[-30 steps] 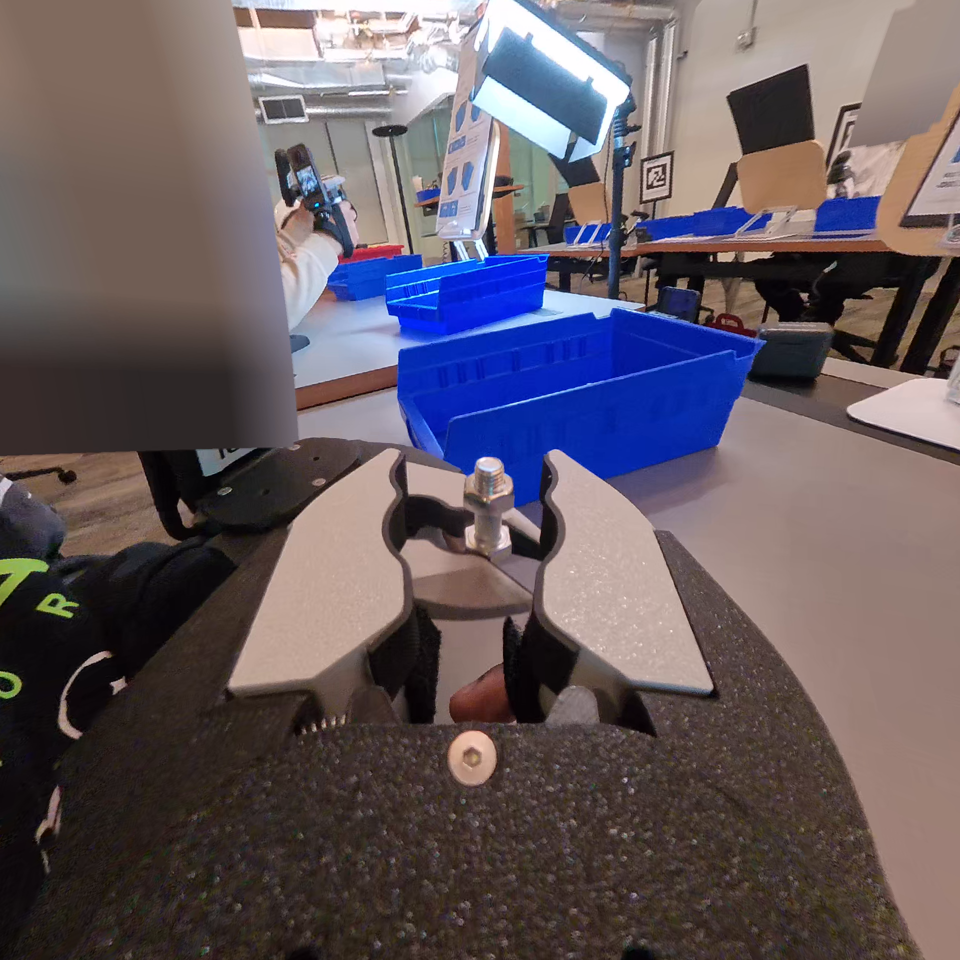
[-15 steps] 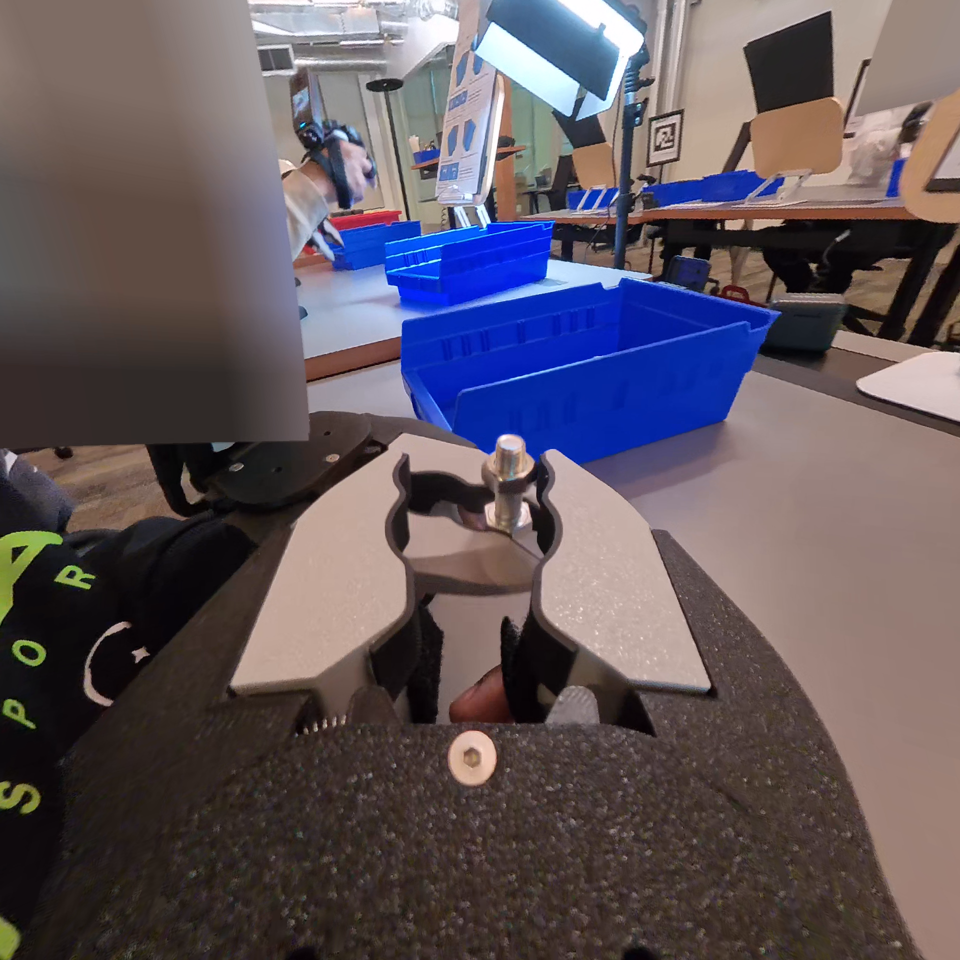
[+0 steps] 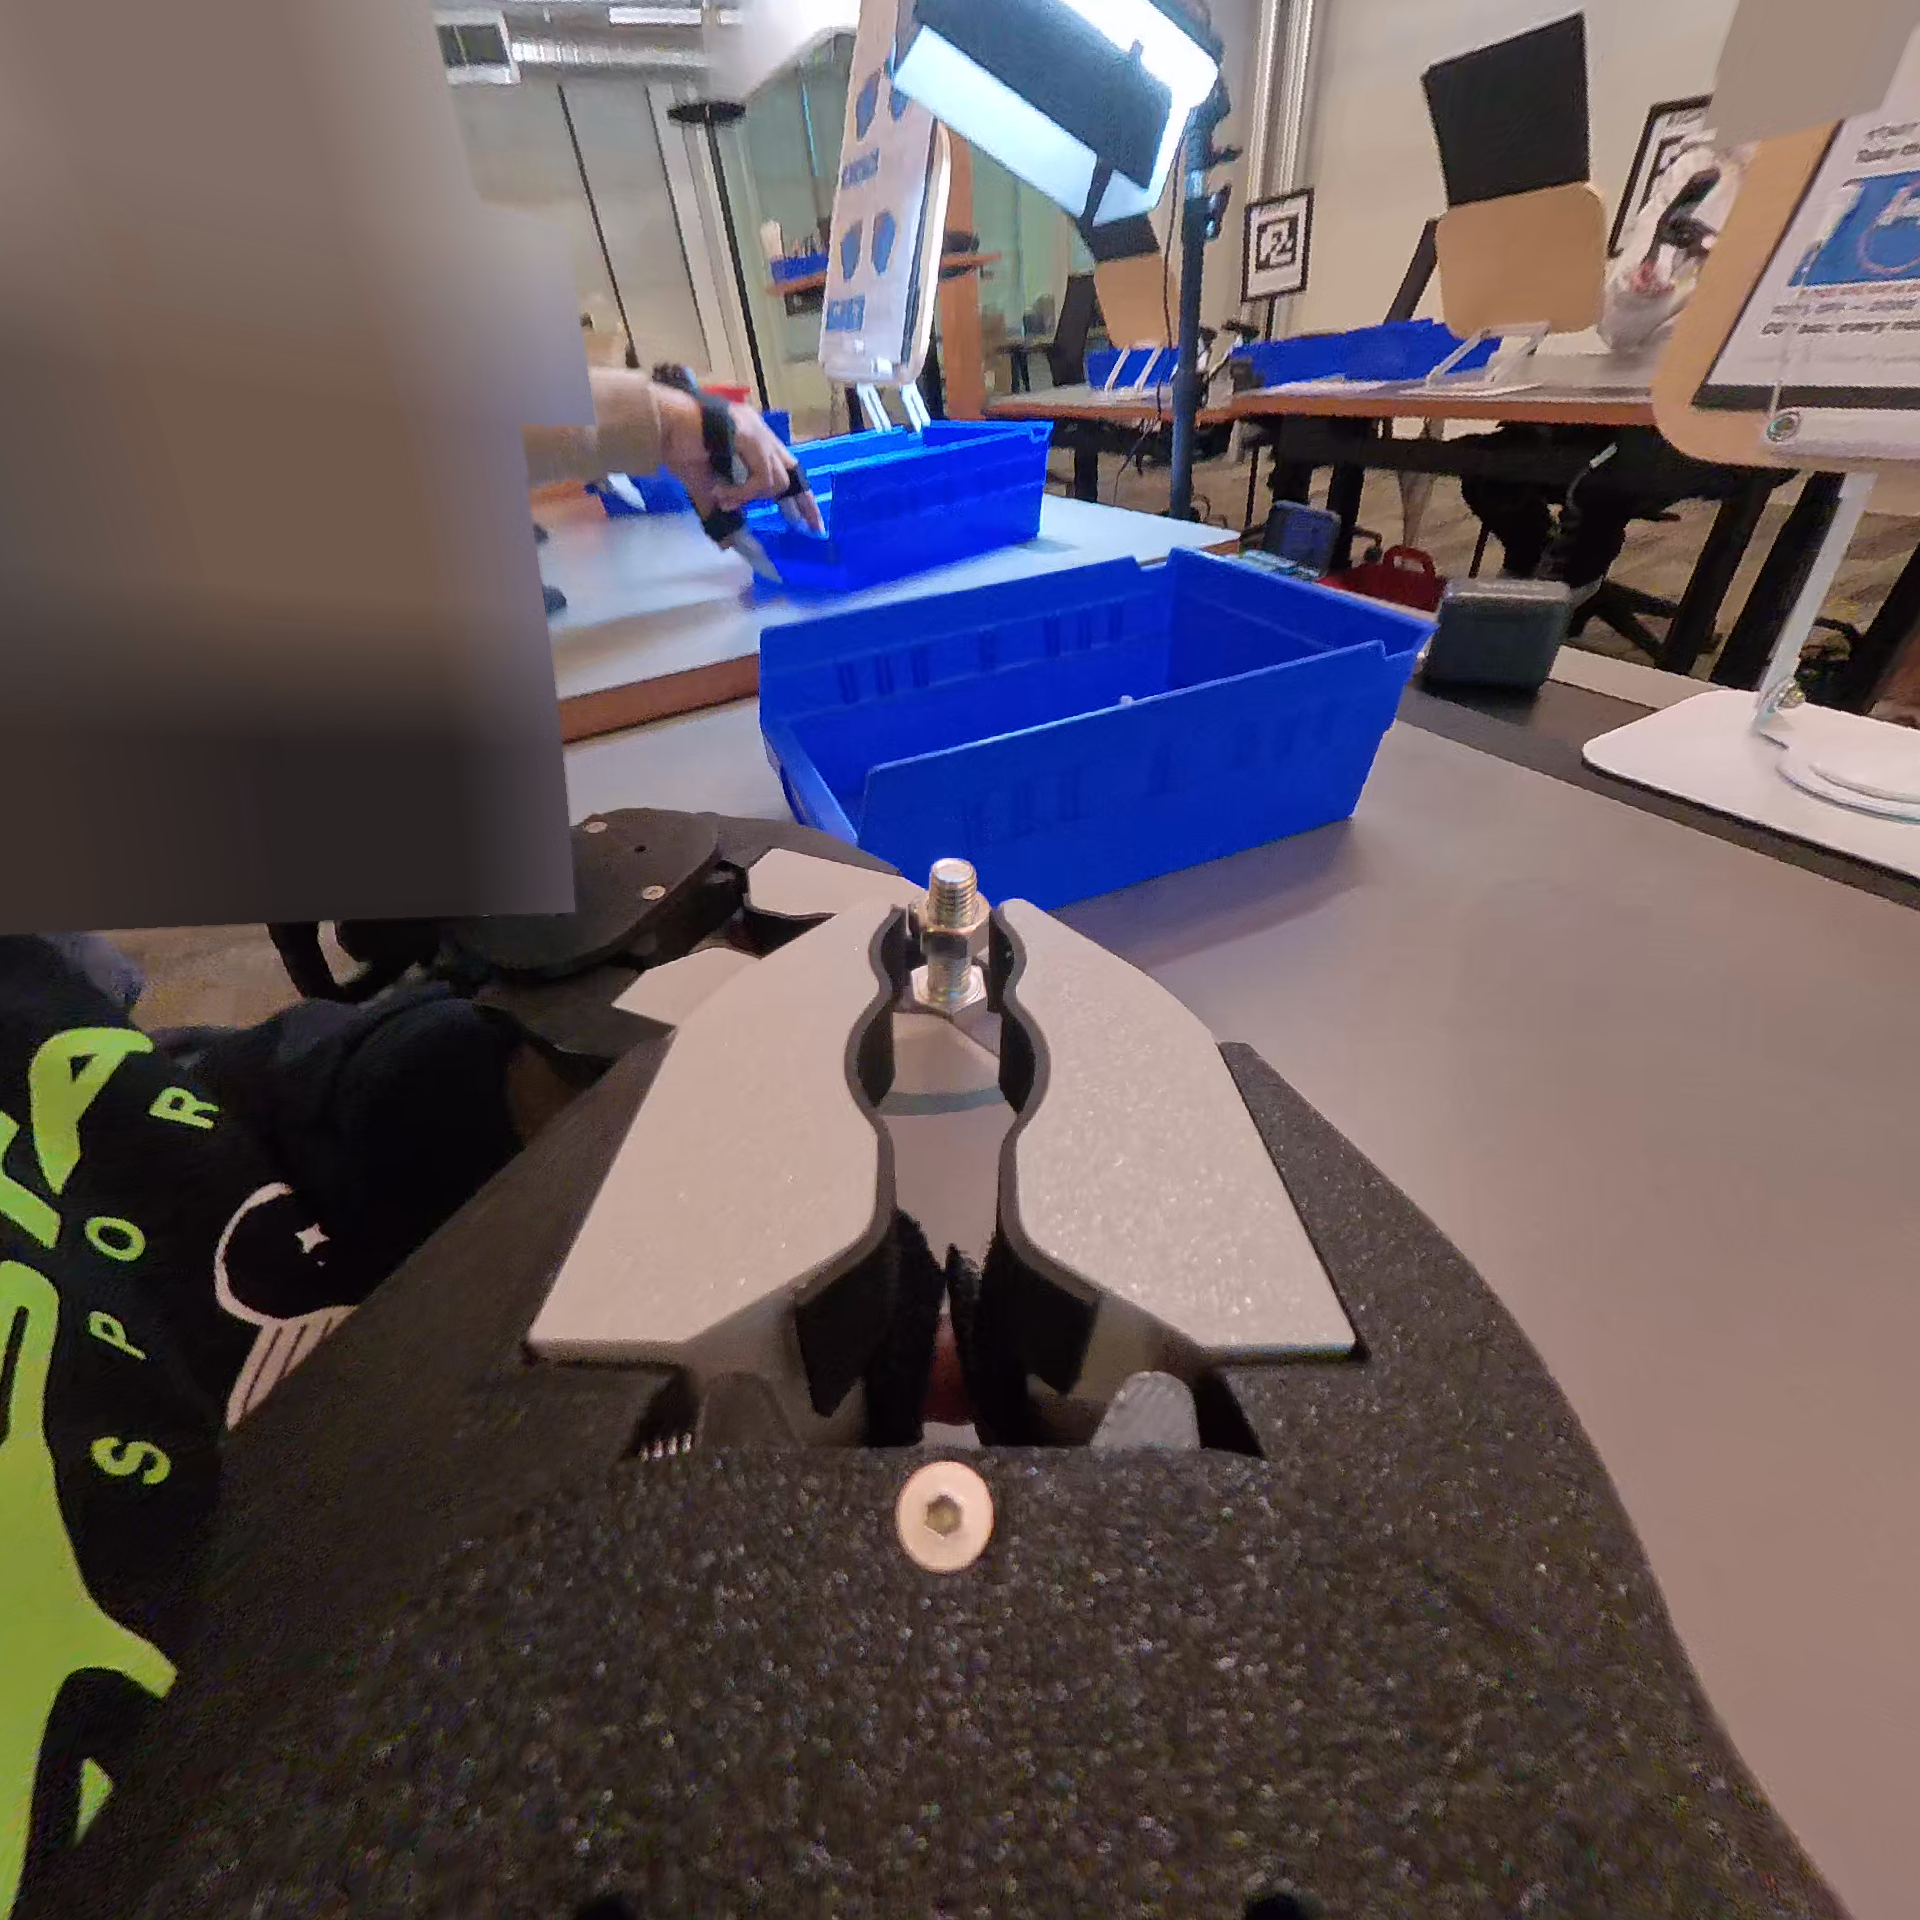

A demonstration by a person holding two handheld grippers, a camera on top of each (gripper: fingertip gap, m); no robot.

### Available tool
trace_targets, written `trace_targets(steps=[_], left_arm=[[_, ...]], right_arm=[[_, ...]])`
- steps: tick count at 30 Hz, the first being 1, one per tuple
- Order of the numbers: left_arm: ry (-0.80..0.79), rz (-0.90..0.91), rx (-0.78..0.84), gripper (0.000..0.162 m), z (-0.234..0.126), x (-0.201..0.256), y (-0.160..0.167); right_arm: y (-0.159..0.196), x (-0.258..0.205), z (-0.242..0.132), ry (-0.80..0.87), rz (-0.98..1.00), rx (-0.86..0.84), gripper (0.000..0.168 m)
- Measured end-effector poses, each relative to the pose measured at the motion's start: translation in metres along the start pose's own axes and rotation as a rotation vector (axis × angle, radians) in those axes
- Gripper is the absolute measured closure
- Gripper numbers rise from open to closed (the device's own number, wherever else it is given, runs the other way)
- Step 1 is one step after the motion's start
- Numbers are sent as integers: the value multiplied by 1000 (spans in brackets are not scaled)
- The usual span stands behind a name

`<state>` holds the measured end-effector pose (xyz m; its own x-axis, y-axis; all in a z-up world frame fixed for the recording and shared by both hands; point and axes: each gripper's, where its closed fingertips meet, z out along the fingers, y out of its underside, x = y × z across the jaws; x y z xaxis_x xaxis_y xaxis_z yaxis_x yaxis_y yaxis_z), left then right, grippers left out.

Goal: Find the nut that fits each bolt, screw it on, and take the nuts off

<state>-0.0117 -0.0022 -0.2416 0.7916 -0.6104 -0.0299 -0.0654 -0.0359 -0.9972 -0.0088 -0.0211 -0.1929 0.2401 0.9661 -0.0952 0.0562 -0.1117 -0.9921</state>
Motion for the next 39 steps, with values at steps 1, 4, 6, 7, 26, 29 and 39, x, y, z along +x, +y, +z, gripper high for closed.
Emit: trace_targets(steps=[1,4,6,7,26,29,39], left_arm=[[0,4,-1,143,0,0,0],[2,16,-5,143,0,2,1],[3,16,-4,143,0,2,0],[4,15,-3,143,0,2,0],[-4,-30,43,124,-2,-3,-6],[-8,-36,46,118,-2,-3,-6],[-13,-55,43,117,-2,-5,-6]], right_arm=[[0,0,3,-3,-15,-23,154],[2,1,11,-12,-45,-97,154],[5,1,14,-13,-49,-131,154],[5,1,15,-14,-51,-139,154],[-9,14,14,11,-42,-111,158],[-21,28,2,46,-36,-87,159],[-69,138,-72,378,-116,-87,158]])
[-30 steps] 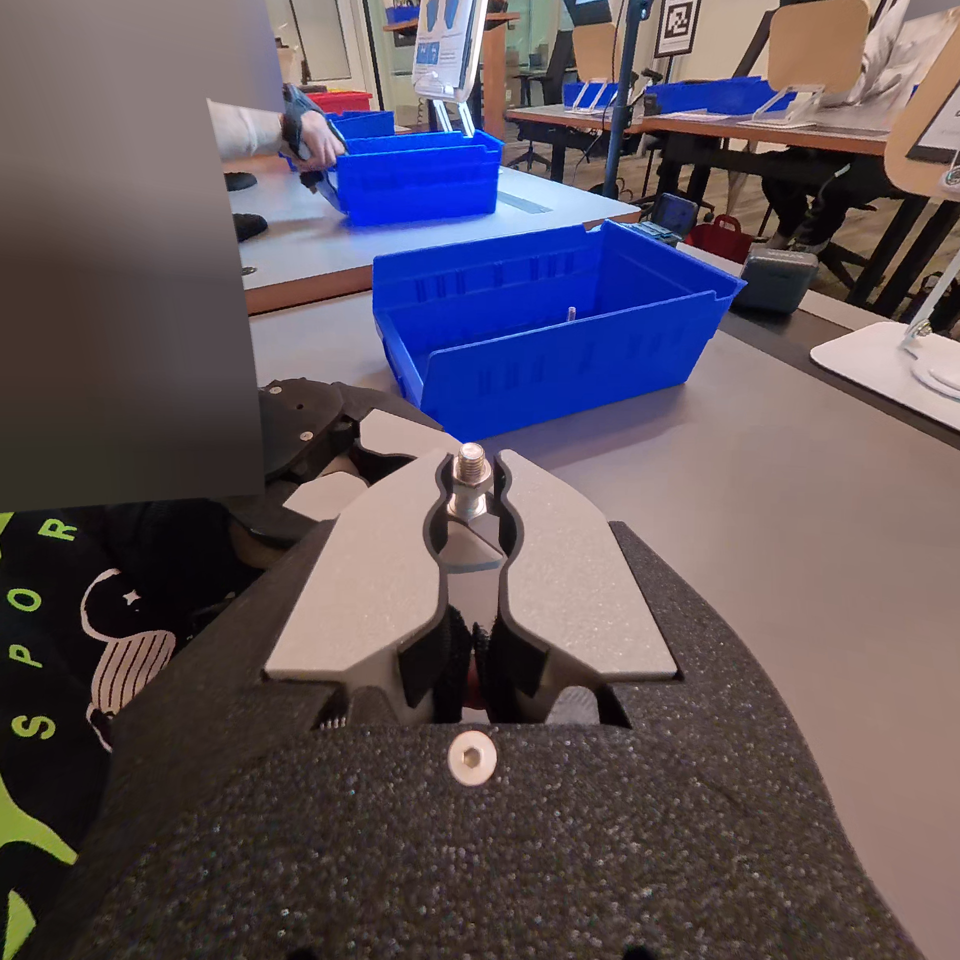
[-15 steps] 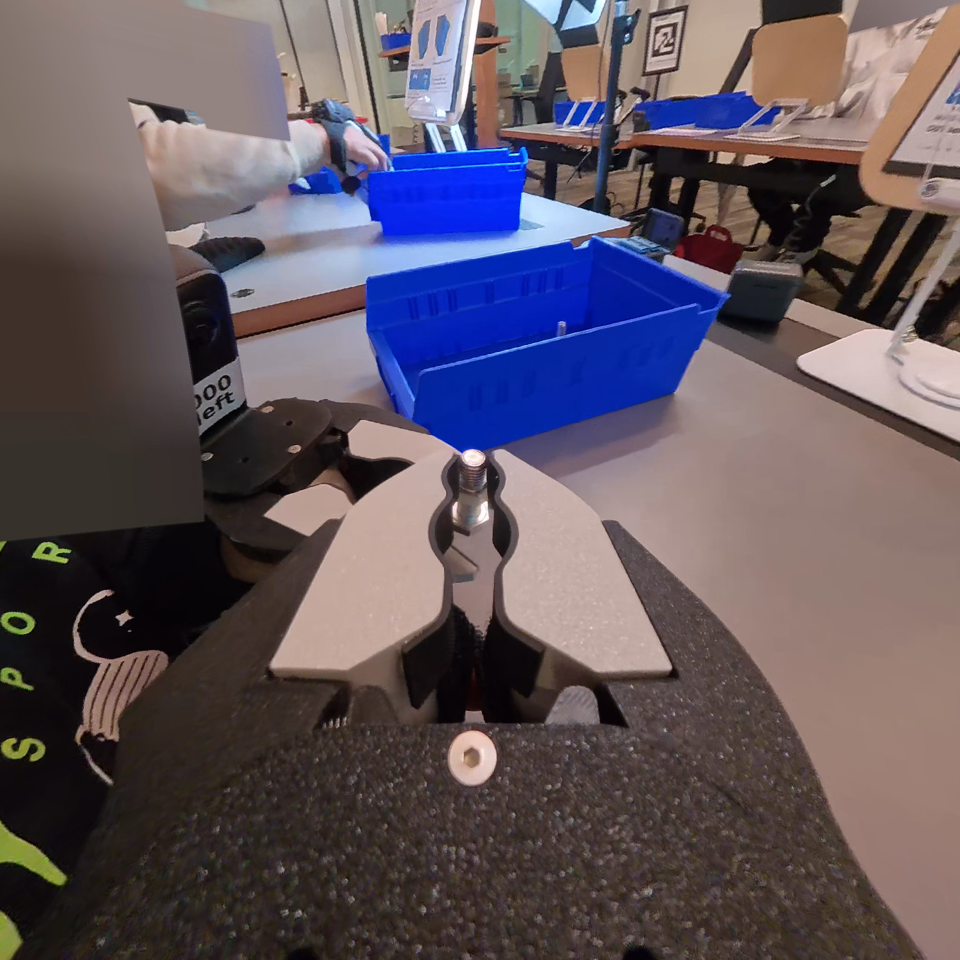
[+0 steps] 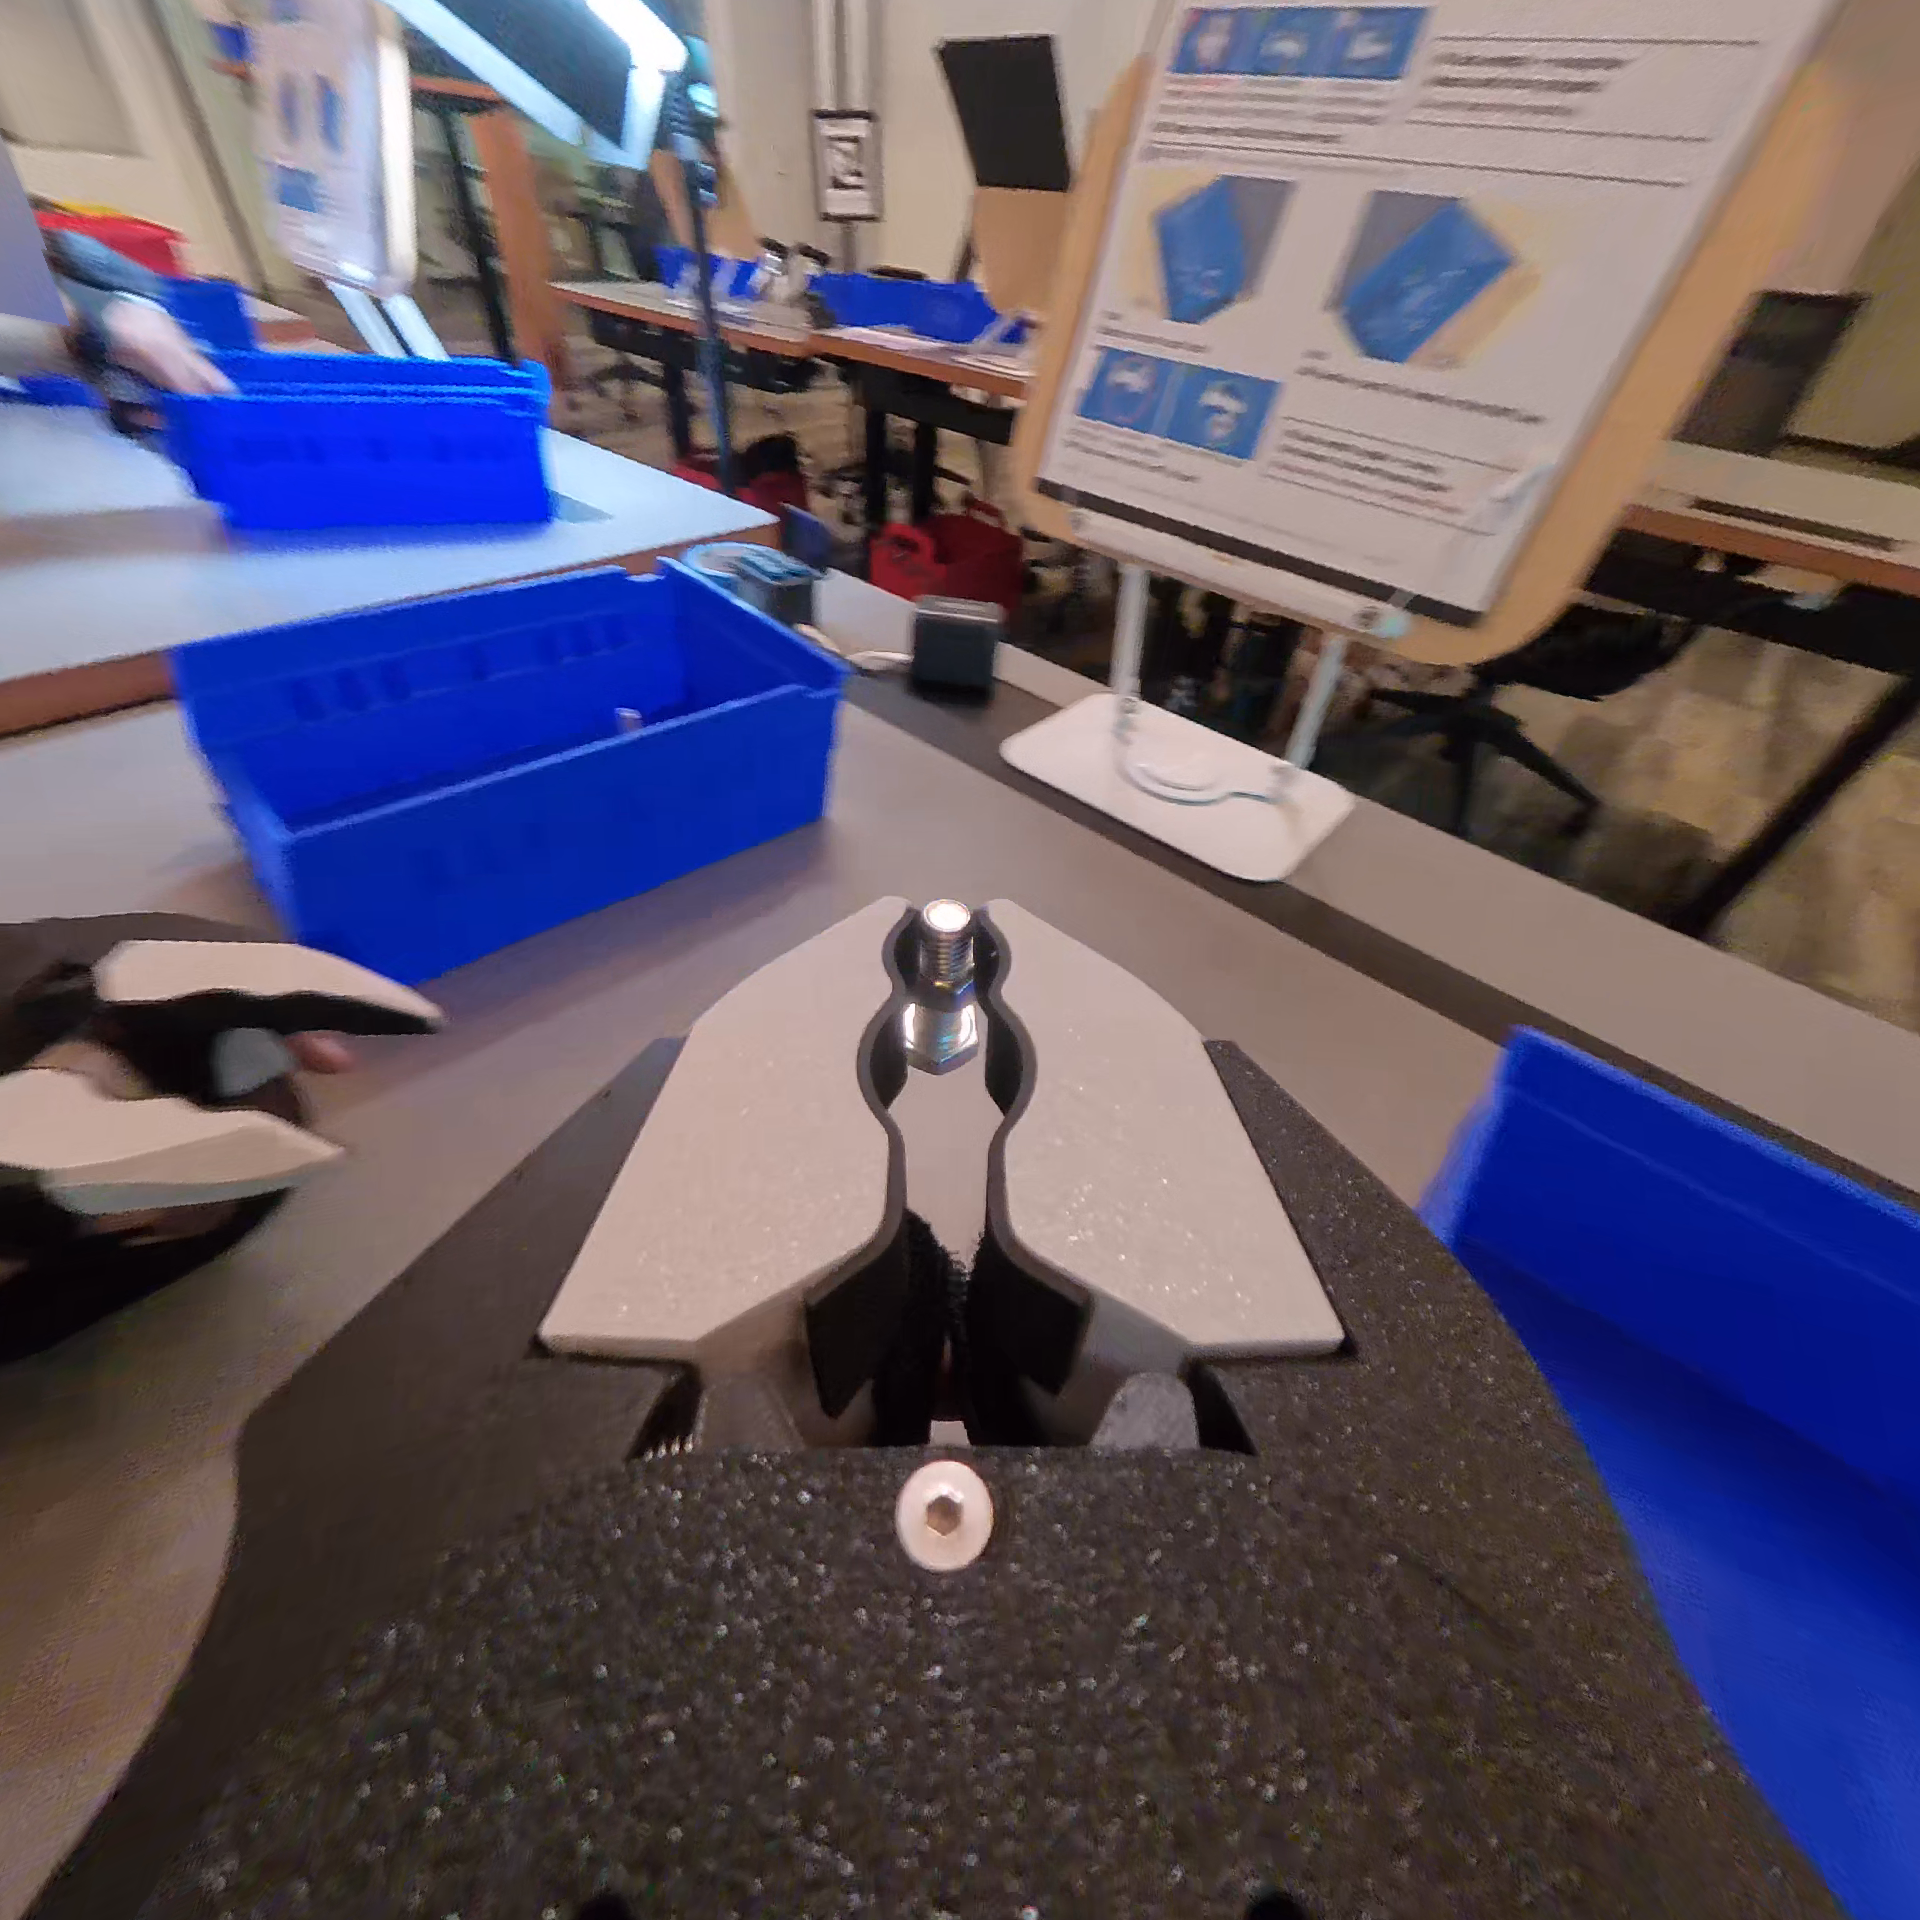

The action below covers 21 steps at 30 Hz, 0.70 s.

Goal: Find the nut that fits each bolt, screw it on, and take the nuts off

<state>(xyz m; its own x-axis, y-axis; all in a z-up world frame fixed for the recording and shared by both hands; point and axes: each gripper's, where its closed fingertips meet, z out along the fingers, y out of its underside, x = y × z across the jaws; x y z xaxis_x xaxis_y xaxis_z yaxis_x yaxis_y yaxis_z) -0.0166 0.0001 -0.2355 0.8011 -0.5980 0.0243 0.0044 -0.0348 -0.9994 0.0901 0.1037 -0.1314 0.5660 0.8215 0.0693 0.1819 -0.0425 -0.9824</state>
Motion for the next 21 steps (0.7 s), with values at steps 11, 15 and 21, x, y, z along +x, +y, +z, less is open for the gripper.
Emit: trace_targets(steps=[11,15,21], left_arm=[[10,-26,-1,118,1,-1,0],[13,-34,5,118,1,-1,-1],[14,-33,9,118,1,0,-1]], right_arm=[[57,158,5,235,43,-176,158],[95,191,17,247,71,-242,158],[149,228,29,285,121,-365,158]])
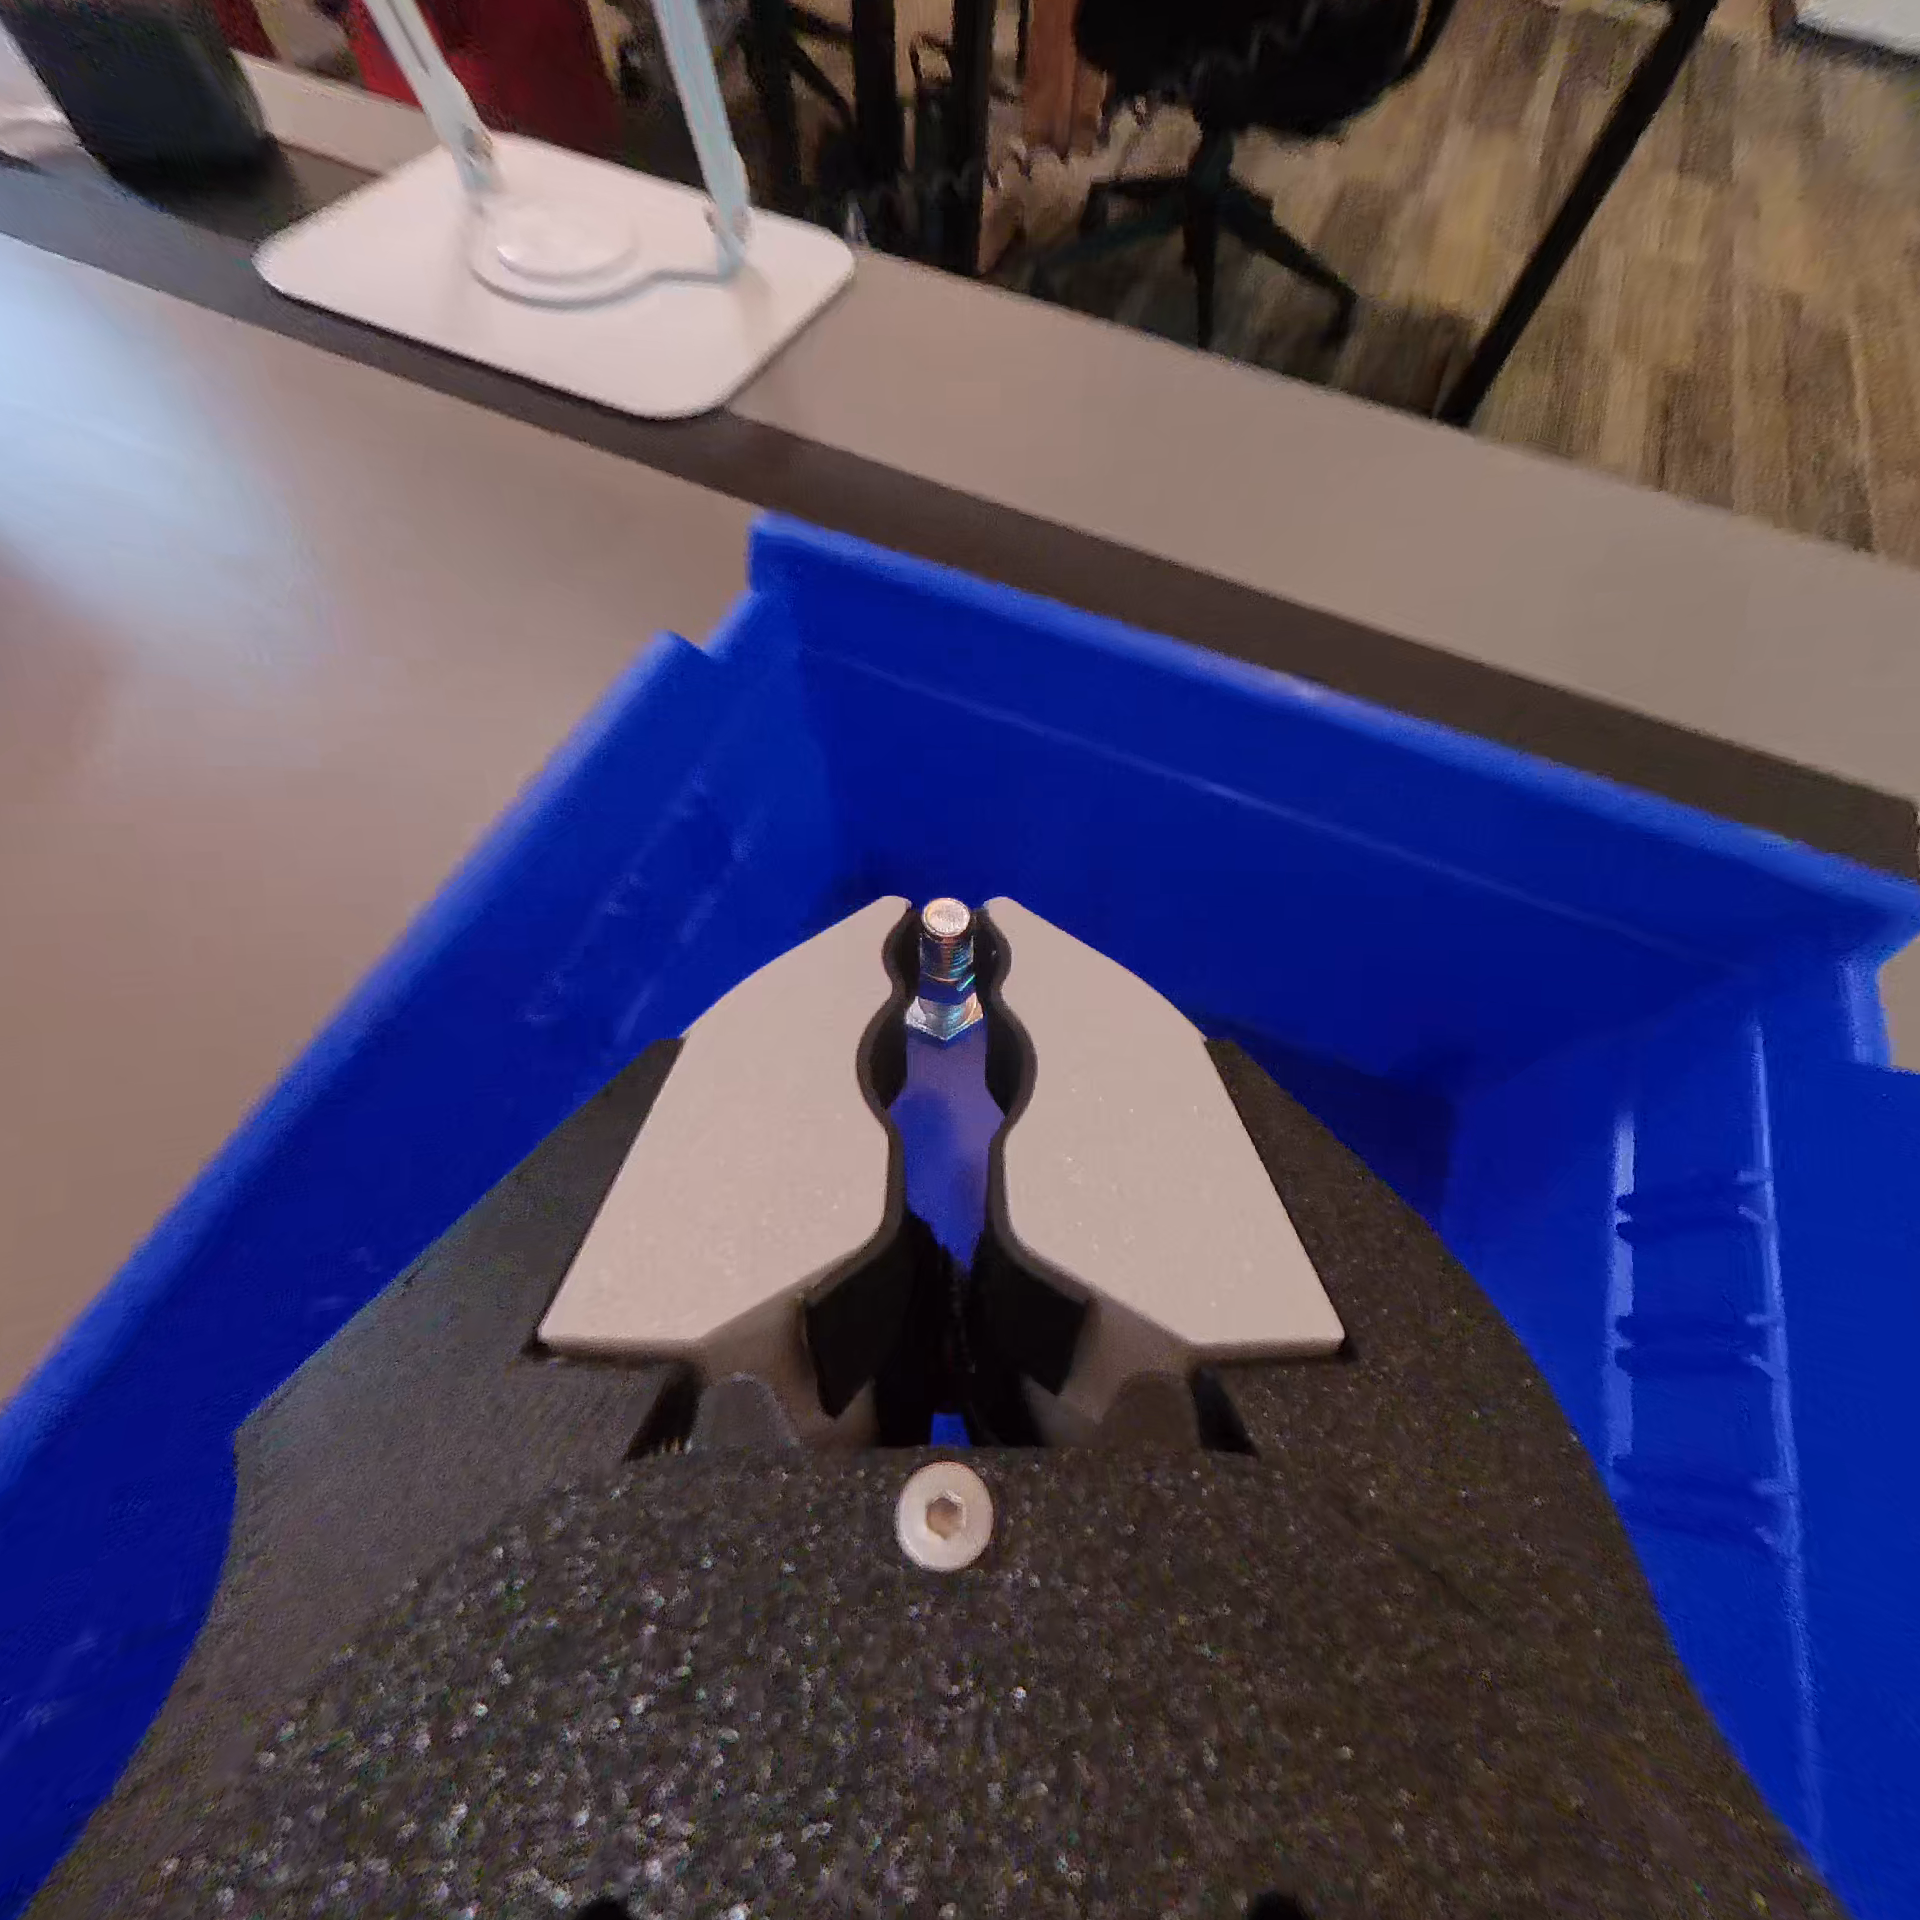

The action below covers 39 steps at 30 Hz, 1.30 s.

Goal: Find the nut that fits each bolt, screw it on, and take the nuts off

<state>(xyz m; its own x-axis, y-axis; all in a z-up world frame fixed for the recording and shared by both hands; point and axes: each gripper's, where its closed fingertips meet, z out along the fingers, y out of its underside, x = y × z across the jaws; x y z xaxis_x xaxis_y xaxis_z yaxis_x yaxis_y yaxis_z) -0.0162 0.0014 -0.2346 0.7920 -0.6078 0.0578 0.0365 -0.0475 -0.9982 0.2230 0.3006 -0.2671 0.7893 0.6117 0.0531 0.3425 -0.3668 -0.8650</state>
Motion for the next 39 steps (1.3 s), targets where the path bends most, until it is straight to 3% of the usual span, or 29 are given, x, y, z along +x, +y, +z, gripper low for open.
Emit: trace_targets(steps=[5,13,17,21,25,29,34,39], left_arm=[[0,-5,-1,118,1,0,0],[-2,-5,5,119,0,-1,0],[-3,-5,7,119,0,-1,-1],[-2,-4,9,119,0,-1,-1],[0,-5,10,119,0,0,-1],[6,0,15,119,0,1,-2],[23,1,32,119,-3,3,-7],[60,55,14,119,-12,3,-21]], right_arm=[[27,14,17,74,30,-107,158],[39,14,22,110,25,-152,157],[32,16,15,122,61,-117,151],[2,8,-17,135,159,0,129],[-51,-30,-83,117,199,300,120],[-77,-108,-144,-20,154,565,124],[-40,-204,-156,-216,57,590,125],[10,-233,-130,-268,77,517,126]])
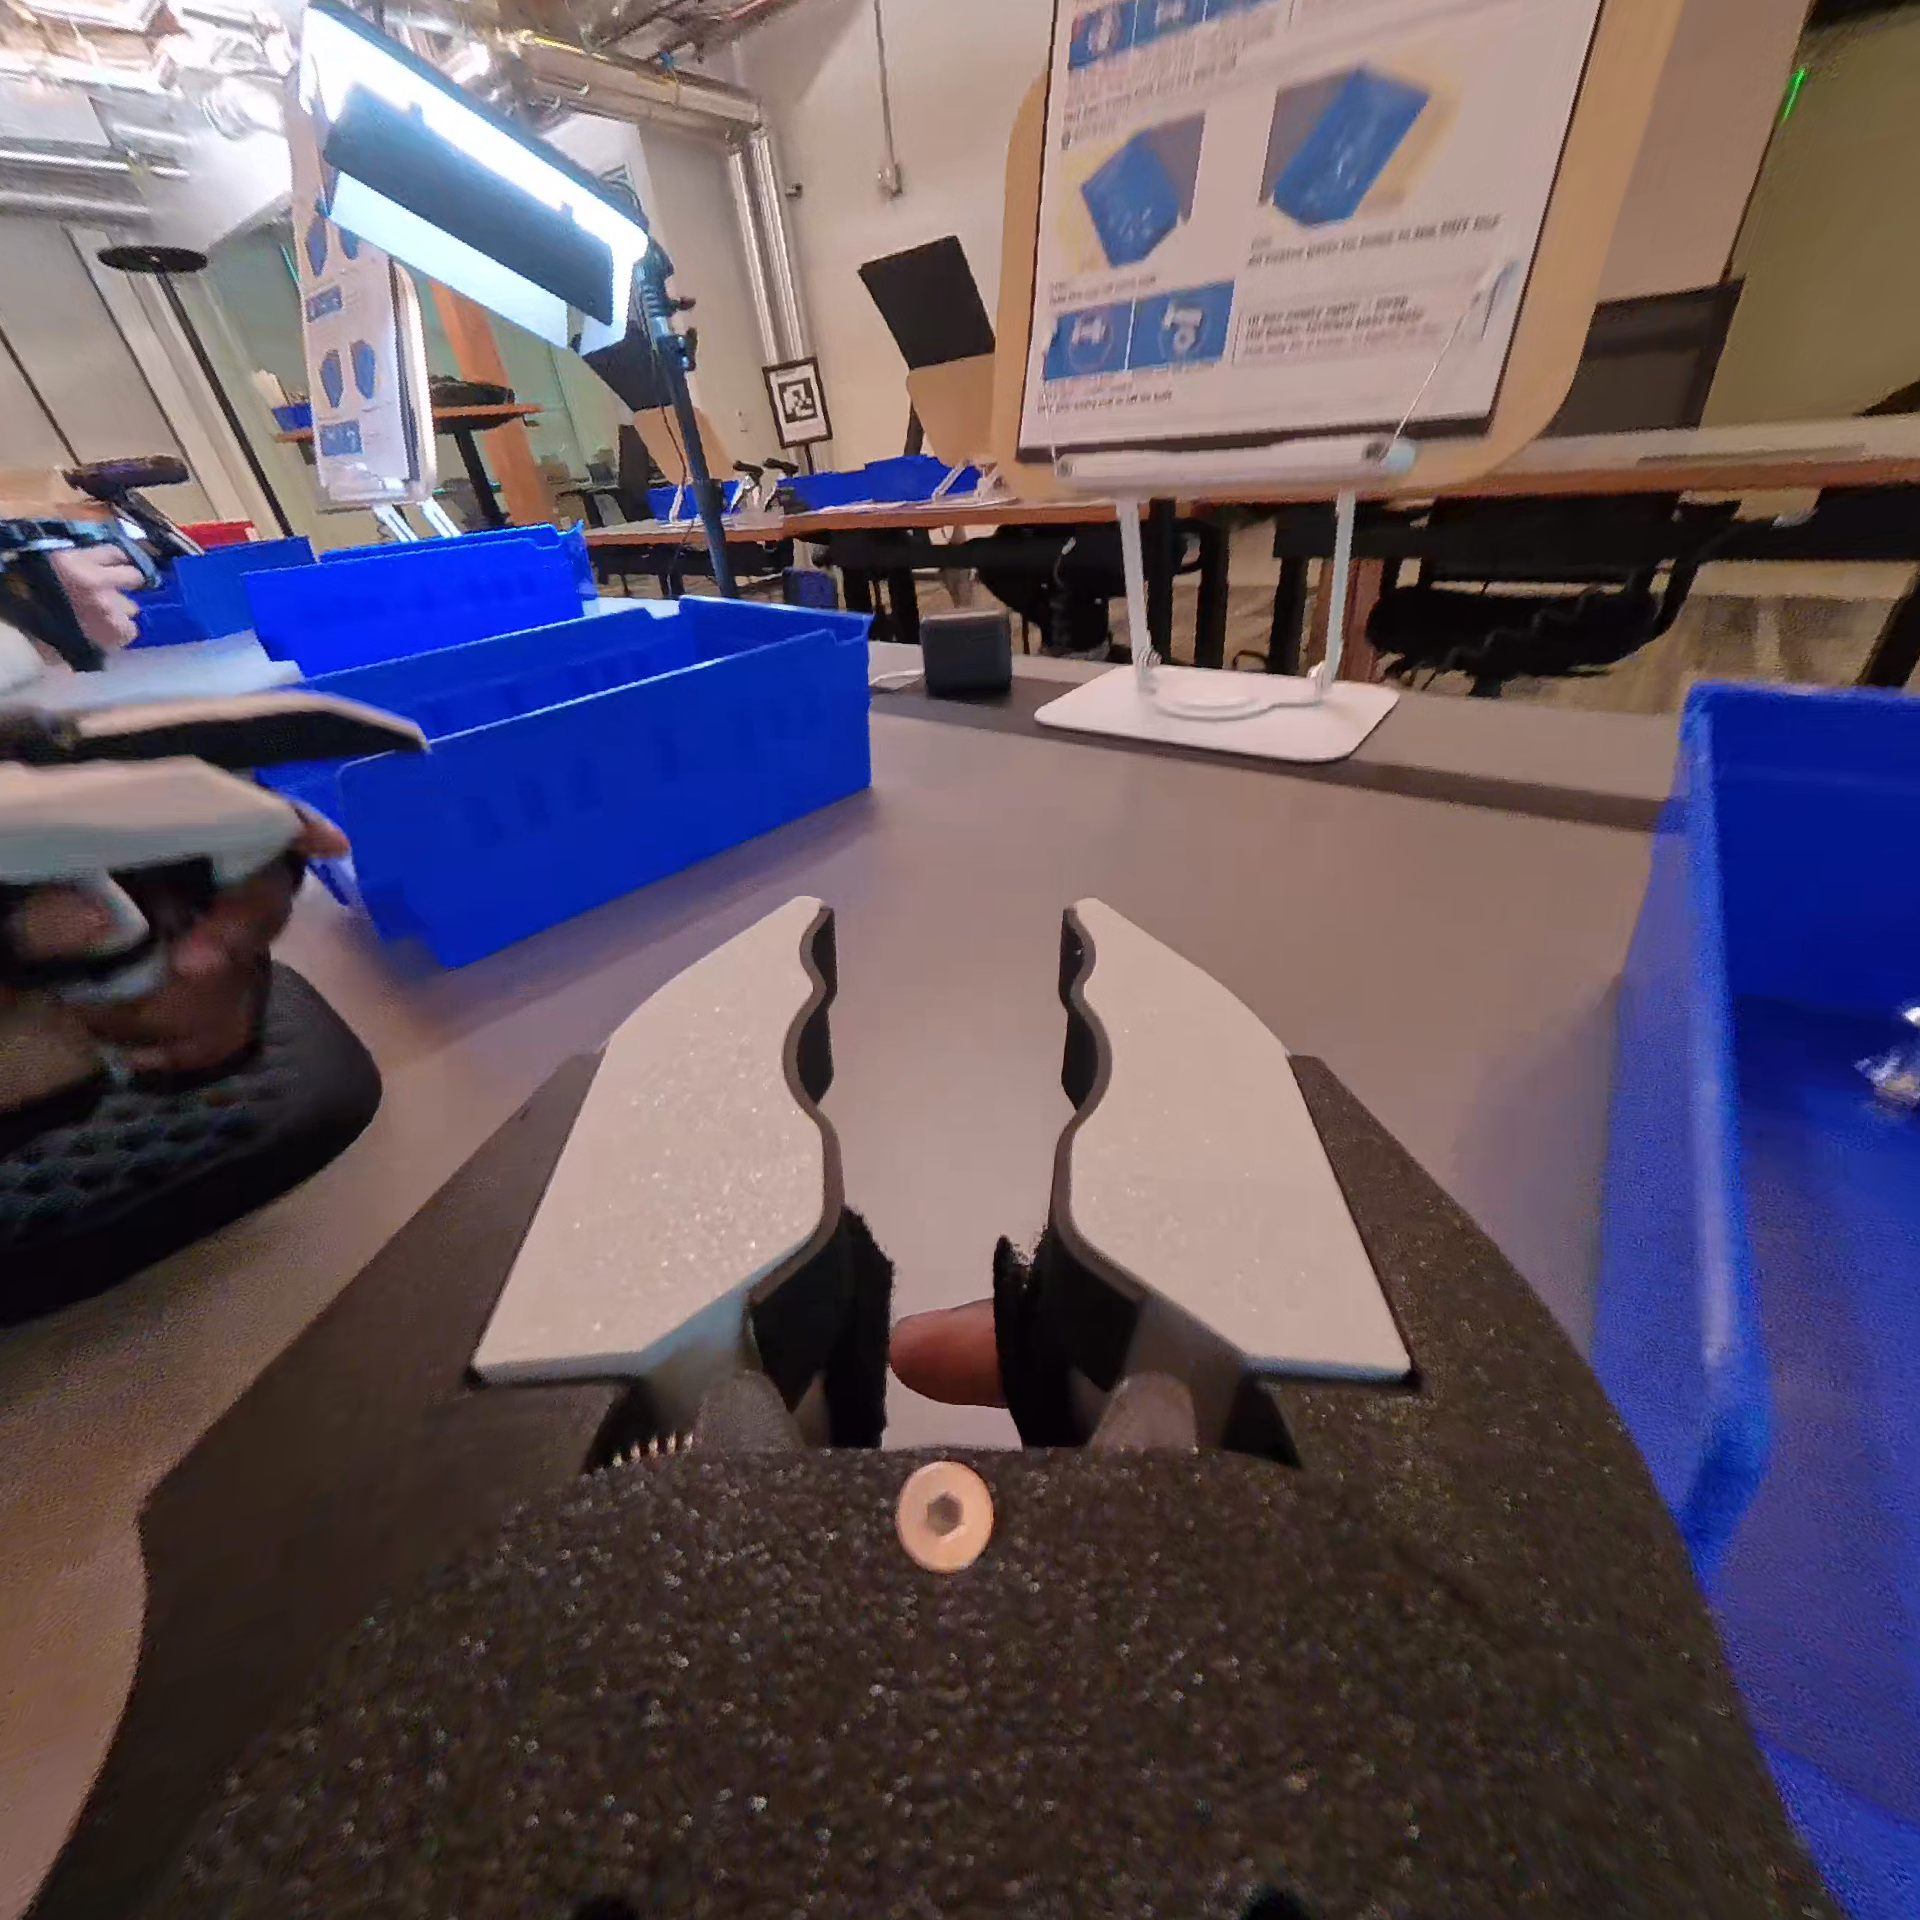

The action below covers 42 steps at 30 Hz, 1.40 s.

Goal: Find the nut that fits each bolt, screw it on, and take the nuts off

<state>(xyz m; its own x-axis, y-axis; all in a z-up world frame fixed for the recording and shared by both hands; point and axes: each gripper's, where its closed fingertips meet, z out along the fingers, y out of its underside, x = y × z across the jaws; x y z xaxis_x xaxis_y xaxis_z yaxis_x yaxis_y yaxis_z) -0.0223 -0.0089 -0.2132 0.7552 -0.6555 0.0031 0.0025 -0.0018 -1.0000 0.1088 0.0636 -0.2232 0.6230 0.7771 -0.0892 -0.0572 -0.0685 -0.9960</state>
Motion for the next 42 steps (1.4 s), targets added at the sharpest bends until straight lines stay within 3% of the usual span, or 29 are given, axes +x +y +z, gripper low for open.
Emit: trace_targets(steps=[4,9,14,20,28,34,37,42], left_arm=[[-45,89,-57,119,-27,-33,-36],[-268,137,-287,118,-64,-142,-58],[-364,-47,-549,110,-75,-245,-35],[-420,-257,-913,124,-77,-314,37],[-505,-240,-1199,133,-86,-347,88],[-491,-248,-1220,137,-85,-351,99],[-469,-254,-1222,151,-83,-349,104],[-447,-181,-1193,151,-82,-342,83]], right_arm=[[2,-5,0,-22,-13,13,128],[8,-6,2,-32,-12,-6,129],[9,-6,2,-34,-3,-7,130],[9,-4,2,-37,19,-5,130],[7,-2,0,-35,38,14,131],[8,-2,1,-37,44,7,131],[8,-1,1,-37,45,5,131],[9,-1,2,-37,55,0,131]])
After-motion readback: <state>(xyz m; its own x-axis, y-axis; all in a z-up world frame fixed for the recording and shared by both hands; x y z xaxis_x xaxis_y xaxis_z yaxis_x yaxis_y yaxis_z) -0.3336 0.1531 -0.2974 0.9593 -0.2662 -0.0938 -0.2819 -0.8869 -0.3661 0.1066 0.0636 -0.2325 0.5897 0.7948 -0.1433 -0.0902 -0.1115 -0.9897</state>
